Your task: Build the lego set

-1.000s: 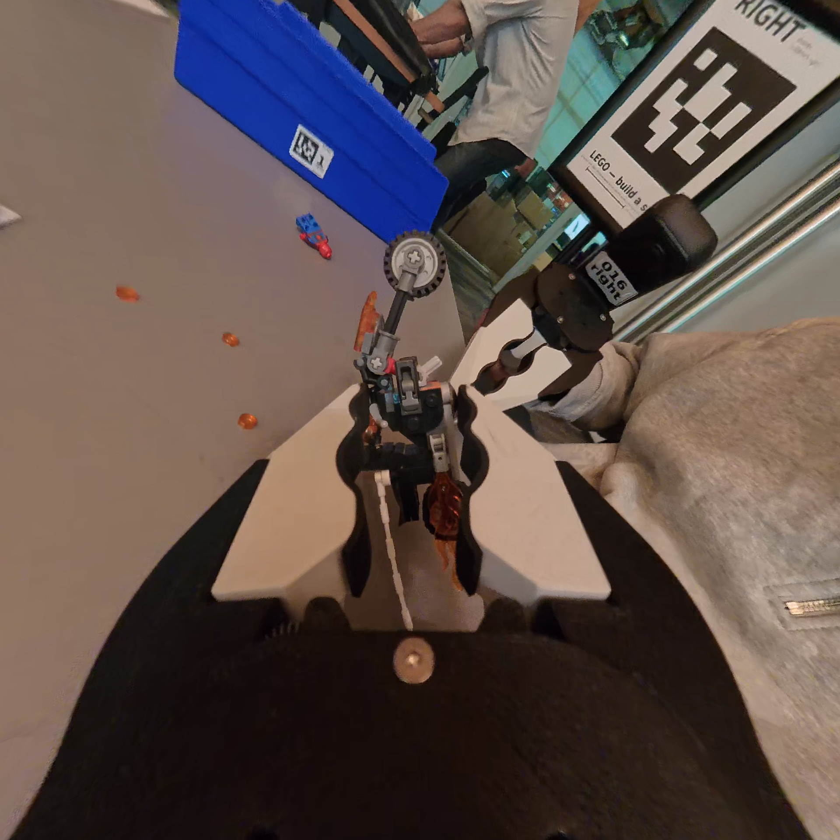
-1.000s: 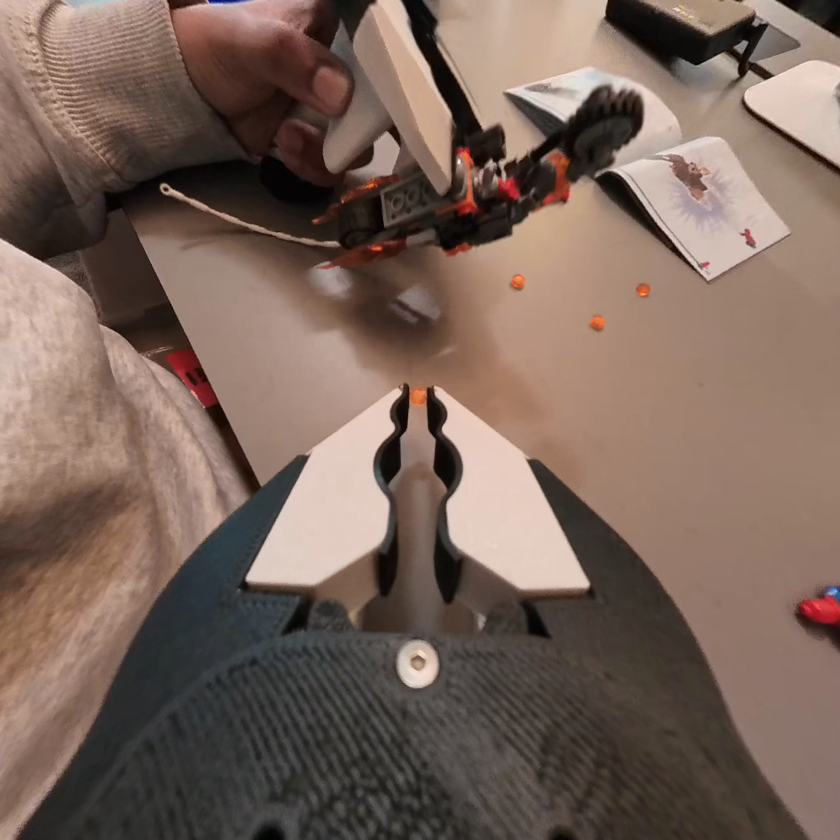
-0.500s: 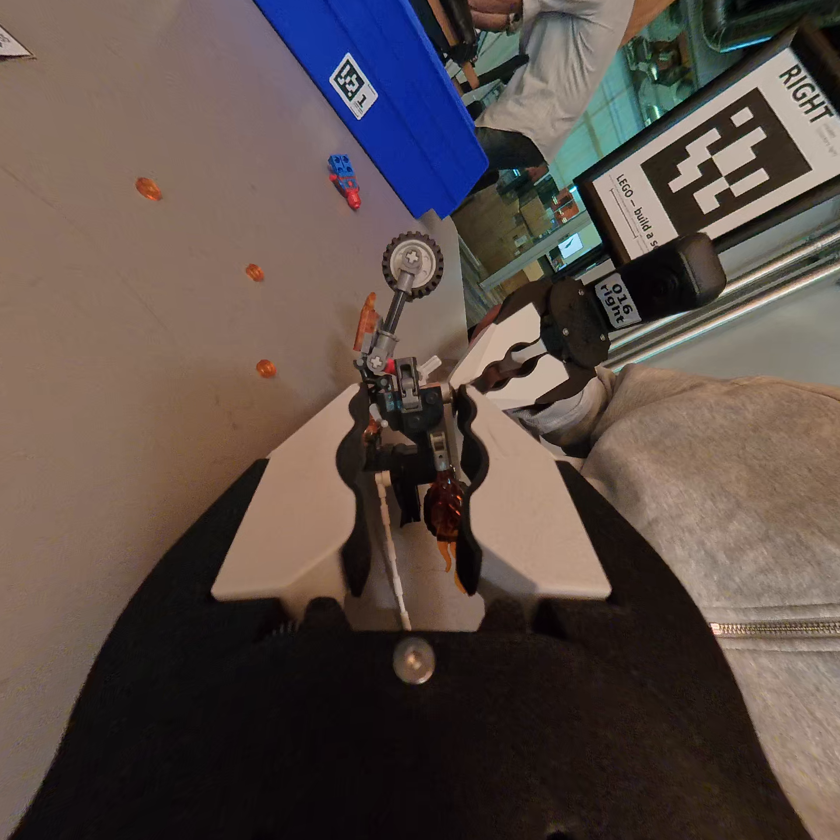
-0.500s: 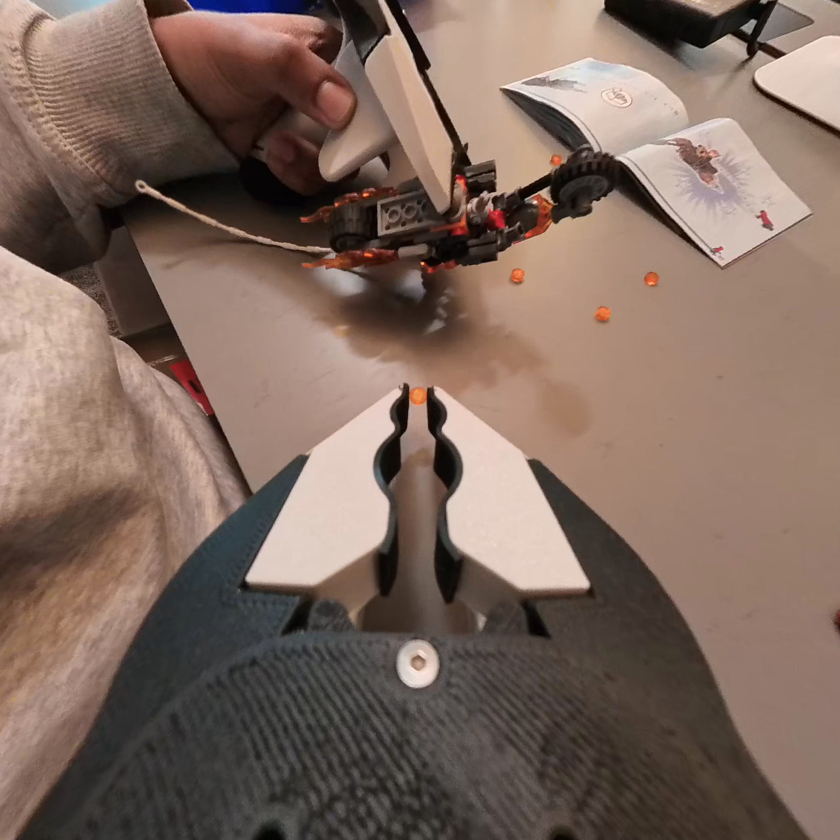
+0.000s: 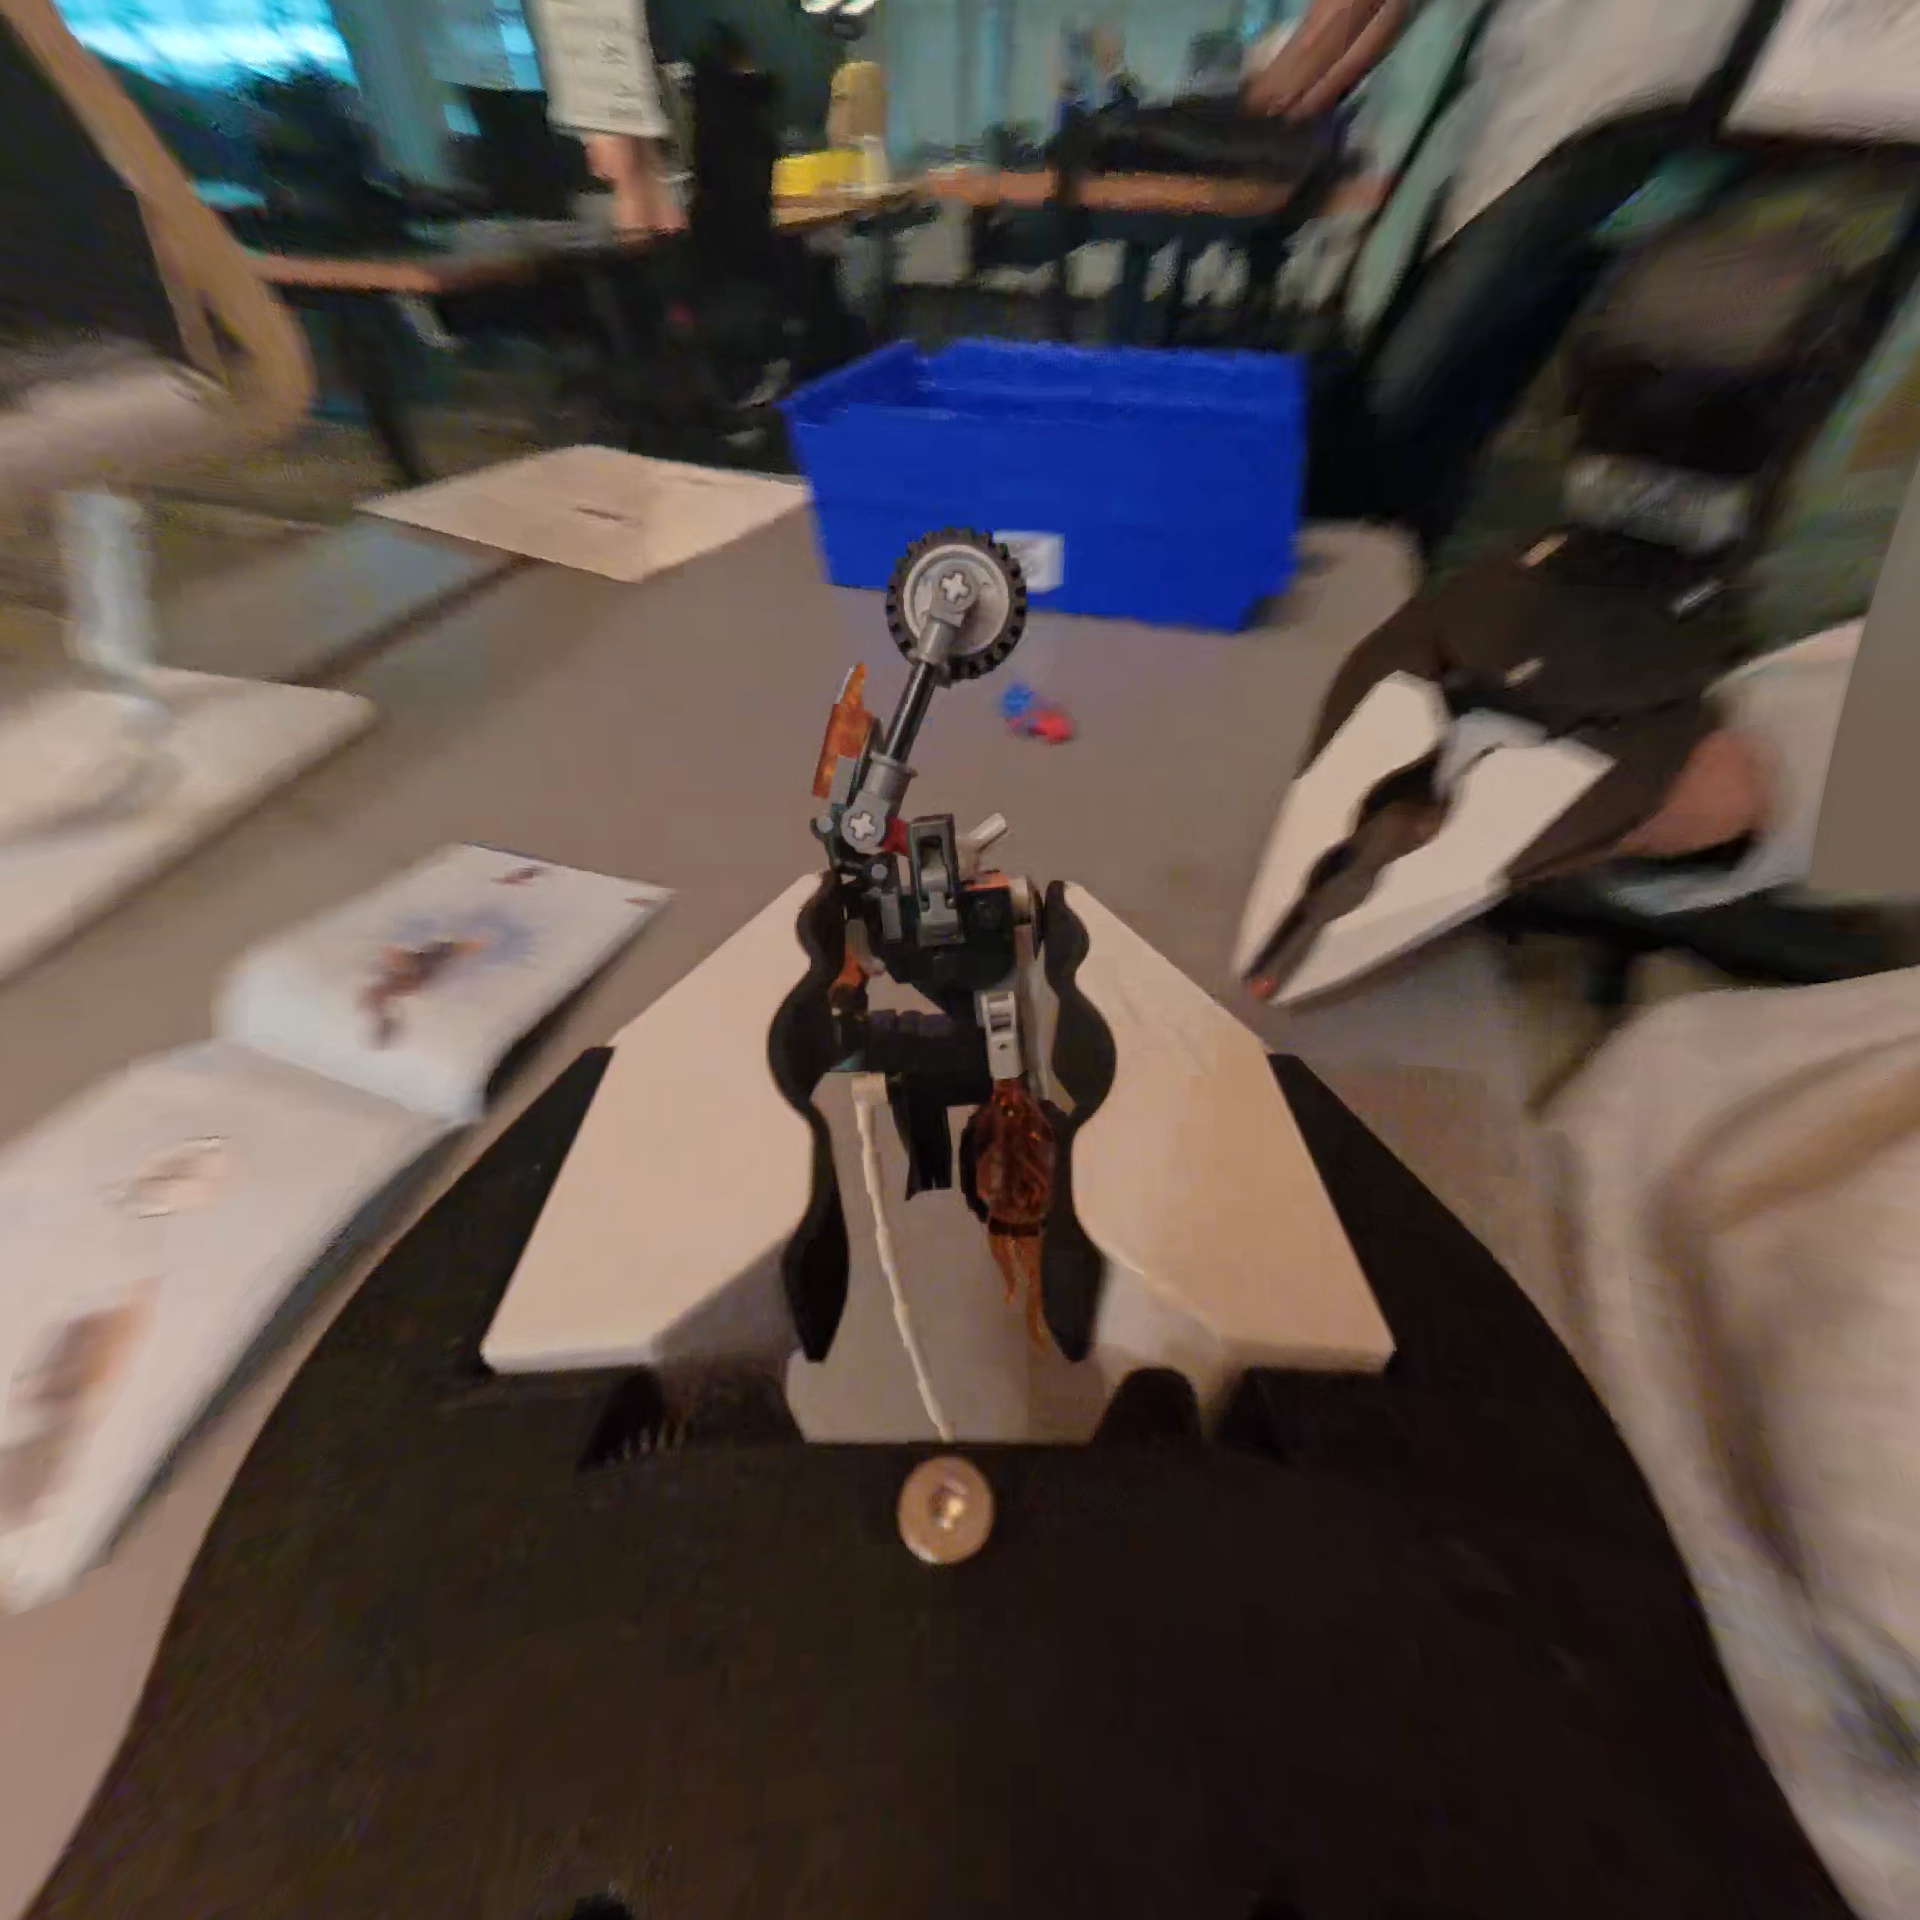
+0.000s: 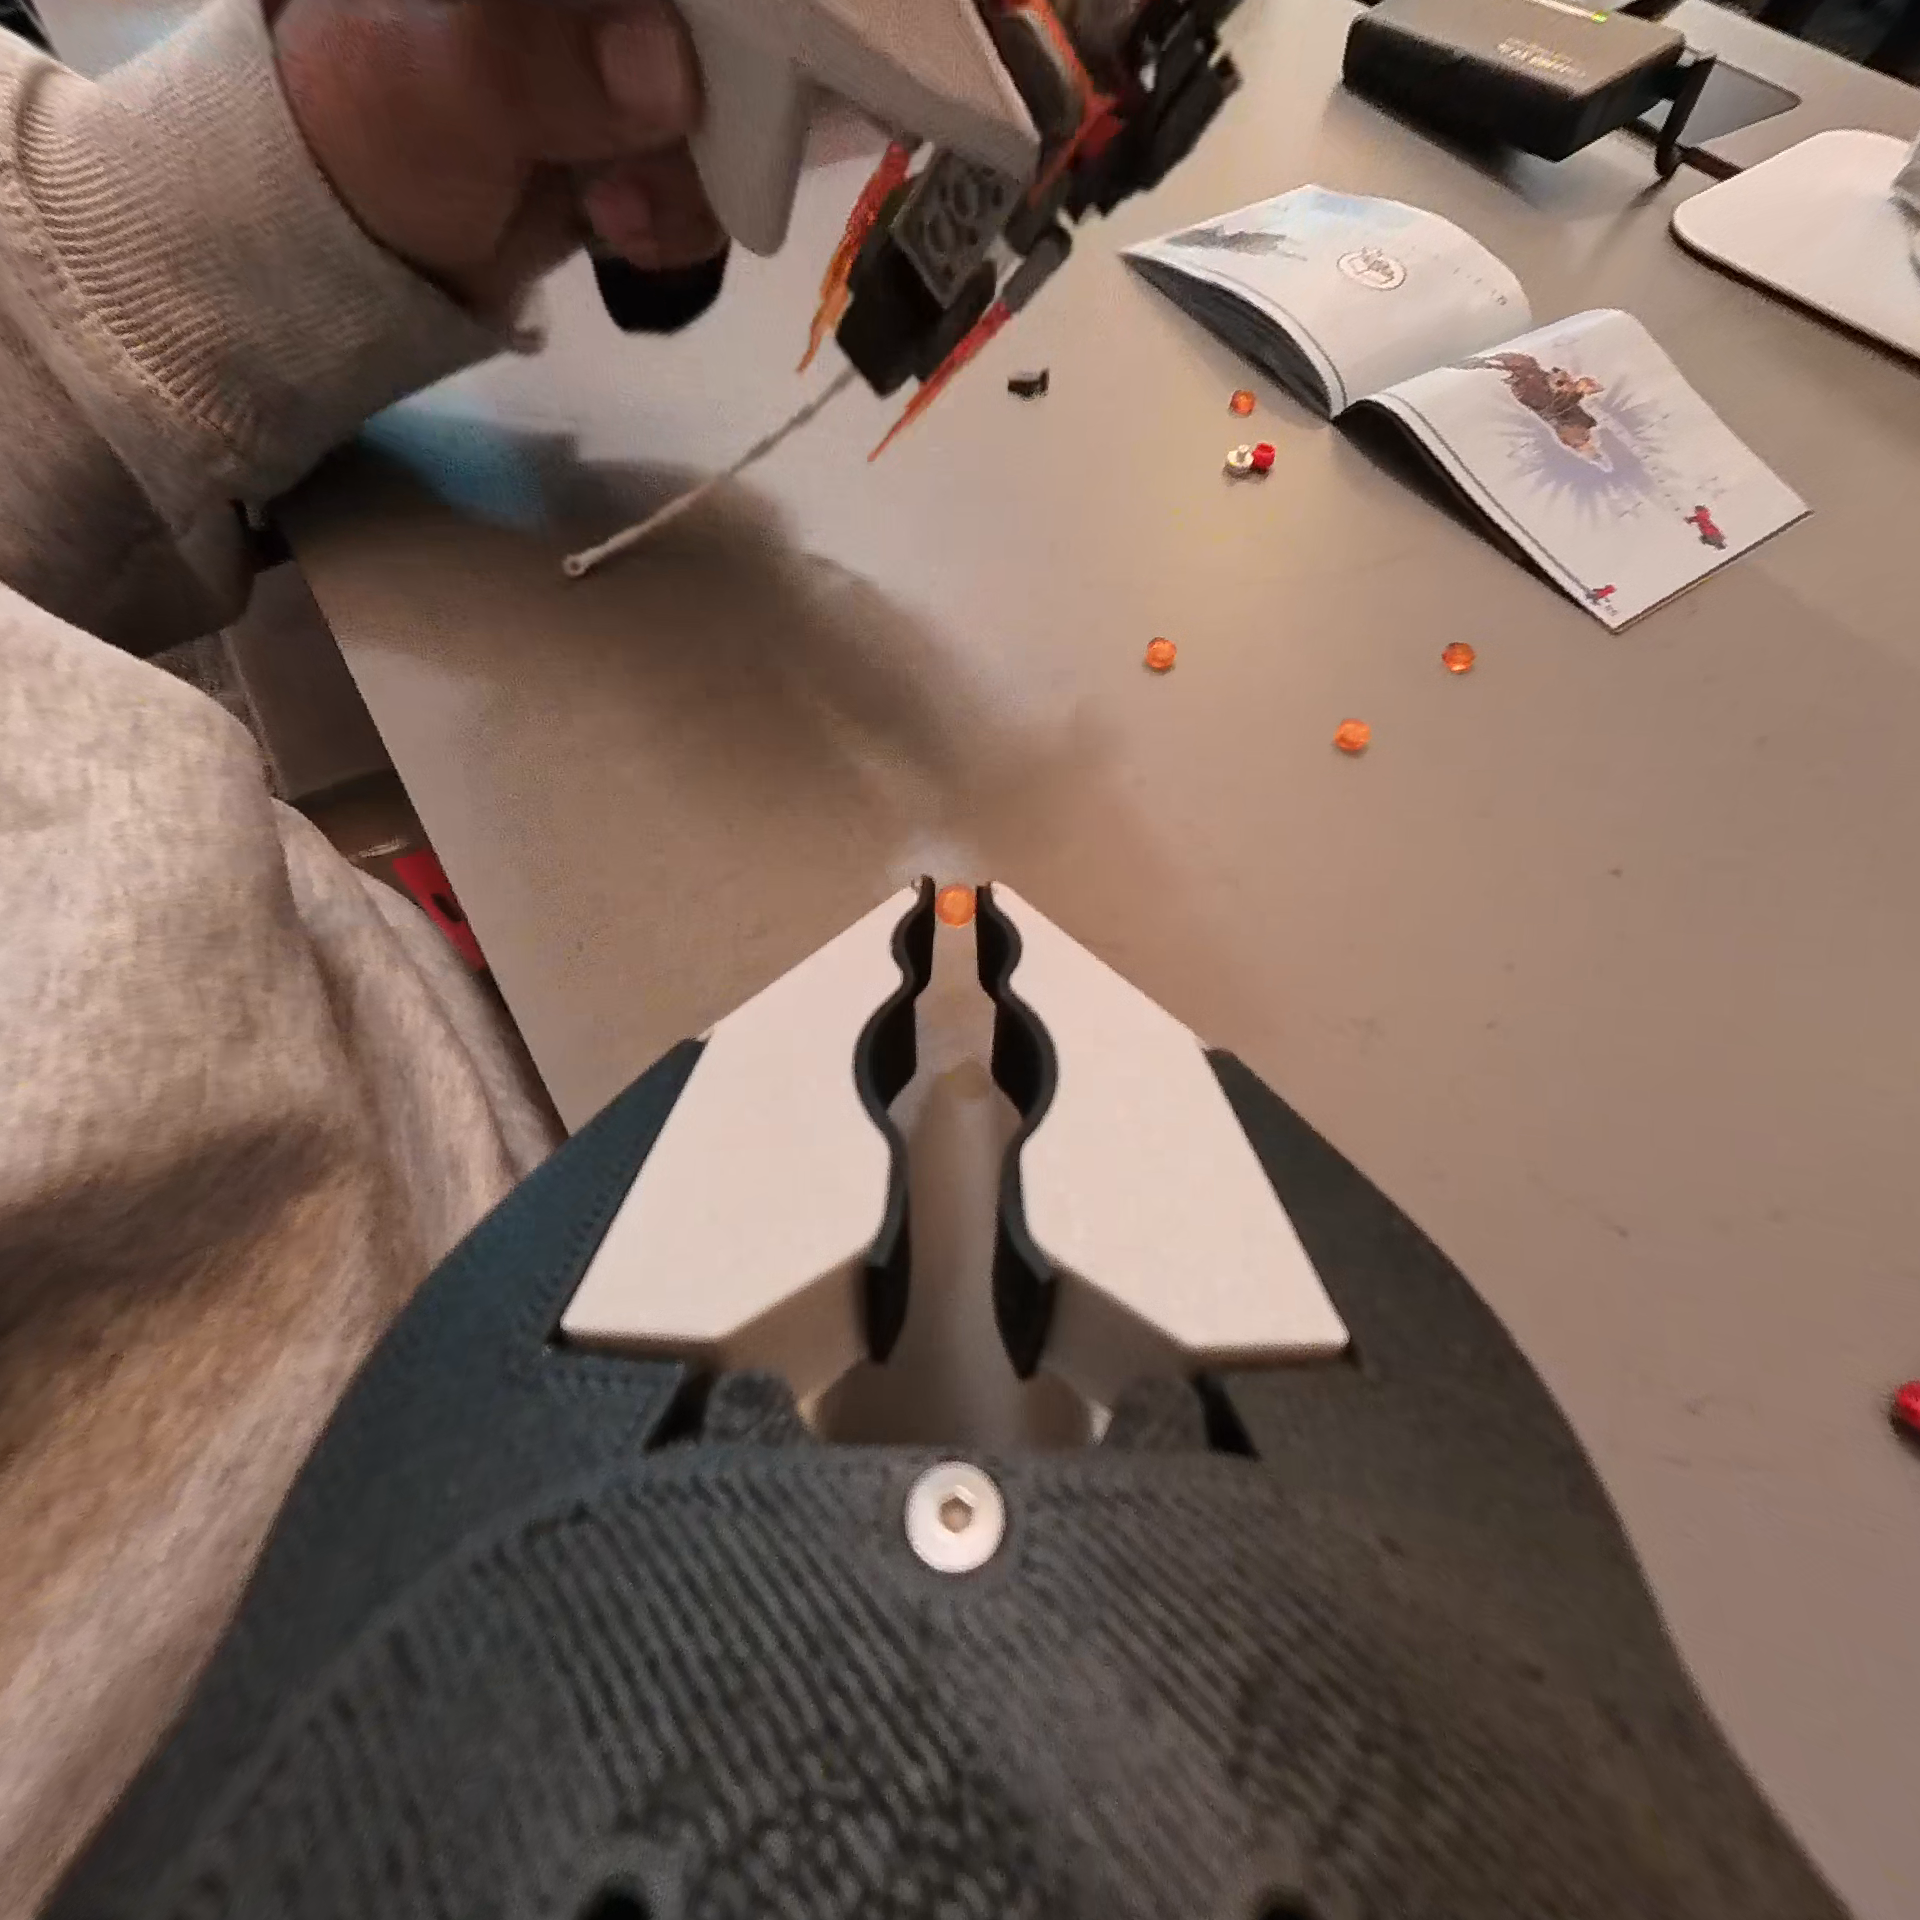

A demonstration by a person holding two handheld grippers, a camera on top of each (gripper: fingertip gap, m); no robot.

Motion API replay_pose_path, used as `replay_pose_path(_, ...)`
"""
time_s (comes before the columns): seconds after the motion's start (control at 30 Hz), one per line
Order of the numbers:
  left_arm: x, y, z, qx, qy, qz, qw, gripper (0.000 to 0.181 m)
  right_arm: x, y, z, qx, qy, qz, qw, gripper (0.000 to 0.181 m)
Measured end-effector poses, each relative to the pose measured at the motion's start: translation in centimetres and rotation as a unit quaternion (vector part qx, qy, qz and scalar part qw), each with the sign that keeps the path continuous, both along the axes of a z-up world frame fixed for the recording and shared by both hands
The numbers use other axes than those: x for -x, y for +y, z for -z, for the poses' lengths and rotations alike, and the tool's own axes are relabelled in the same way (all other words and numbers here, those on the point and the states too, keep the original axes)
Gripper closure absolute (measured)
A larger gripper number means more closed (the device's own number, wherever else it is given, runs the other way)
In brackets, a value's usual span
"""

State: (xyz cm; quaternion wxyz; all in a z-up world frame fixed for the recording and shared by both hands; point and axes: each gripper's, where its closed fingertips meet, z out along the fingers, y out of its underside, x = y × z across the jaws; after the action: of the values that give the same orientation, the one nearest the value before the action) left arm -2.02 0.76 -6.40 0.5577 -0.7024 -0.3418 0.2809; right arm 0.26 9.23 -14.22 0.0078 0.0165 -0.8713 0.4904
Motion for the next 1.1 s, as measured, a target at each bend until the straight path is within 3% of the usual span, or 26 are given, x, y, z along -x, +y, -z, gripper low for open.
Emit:
replay_pose_path(0.1,0.7,-2.6,-0.1,0.189,0.050,-0.125,0.973,0.145,0.1,0.1,-0.2,0.007,0.001,0.001,1.000,0.176)
replay_pose_path(0.2,0.7,-5.1,-2.3,0.340,0.117,-0.242,0.901,0.145,0.2,0.3,-0.5,0.016,0.001,0.004,1.000,0.176)
replay_pose_path(0.3,0.4,-5.0,-2.7,0.458,0.146,-0.263,0.837,0.144,0.5,0.5,-0.8,0.026,0.001,0.007,1.000,0.176)
replay_pose_path(0.37,0.5,-4.3,-1.3,0.504,0.133,-0.251,0.815,0.144,0.6,0.7,-1.0,0.030,0.001,0.009,1.000,0.176)
replay_pose_path(0.57,0.1,-1.2,5.0,0.558,0.078,-0.192,0.804,0.143,1.4,1.8,-1.1,0.036,0.005,0.022,0.999,0.176)
replay_pose_path(0.73,-1.3,0.2,8.5,0.572,0.040,-0.170,0.801,0.143,1.9,2.0,-1.2,0.039,0.001,0.026,0.999,0.176)
replay_pose_path(0.93,-2.0,0.7,9.3,0.593,0.033,-0.169,0.786,0.145,1.9,2.0,-1.4,0.044,0.008,0.025,0.999,0.176)
replay_pose_path(1.1,-2.7,1.5,9.2,0.574,0.025,-0.168,0.801,0.142,1.8,2.1,-1.6,0.051,0.007,0.024,0.998,0.176)
